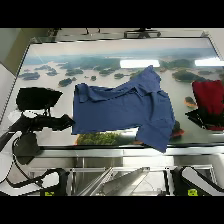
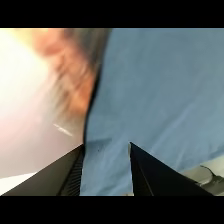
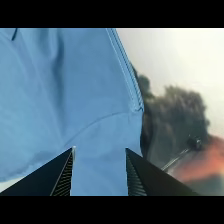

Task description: Fold the shirts.

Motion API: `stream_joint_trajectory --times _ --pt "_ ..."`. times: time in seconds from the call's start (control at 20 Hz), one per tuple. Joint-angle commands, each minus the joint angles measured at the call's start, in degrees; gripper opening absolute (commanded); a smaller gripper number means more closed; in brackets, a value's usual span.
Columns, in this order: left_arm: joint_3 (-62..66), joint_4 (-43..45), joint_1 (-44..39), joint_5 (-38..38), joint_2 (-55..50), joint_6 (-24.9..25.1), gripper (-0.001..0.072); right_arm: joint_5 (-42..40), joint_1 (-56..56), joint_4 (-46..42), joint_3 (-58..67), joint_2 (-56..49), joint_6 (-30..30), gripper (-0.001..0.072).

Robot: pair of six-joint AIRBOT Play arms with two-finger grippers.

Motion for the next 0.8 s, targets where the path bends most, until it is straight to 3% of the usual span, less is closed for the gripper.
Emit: stream_joint_trajectory --times 0.0,0.05,0.1,0.2,0.35,0.75 --pt "-0.42 -7.48 -6.51 1.22 0.07 5.05 0.0211 0.57 -0.35 -1.62 -0.76 0.28 0.37 0.0384" --pt "-0.42 -7.69 -7.78 0.57 0.07 5.44 0.0056 0.52 -0.35 -3.58 -0.79 0.28 1.14 0.0385" --pt "-0.42 -7.65 -8.66 0.15 0.07 5.55 0.0028 0.52 -0.35 -6.47 -0.79 0.17 2.14 0.0395" --pt "-0.42 -7.76 -8.57 0.15 0.07 5.51 0.0028 0.55 -0.35 -11.63 -1.2 -0.48 5.22 0.059" --pt "-0.42 -8.59 -5.86 -0.46 0.09 5.53 0.0028 -1.25 -0.28 -11.5 -5.2 -1.64 4.76 0.0492" --pt "-0.42 -8.61 2.47 -3.5 0.09 5.7 0.0028 -4.39 0.33 1.42 -11.3 -13.07 -4.81 0.05"
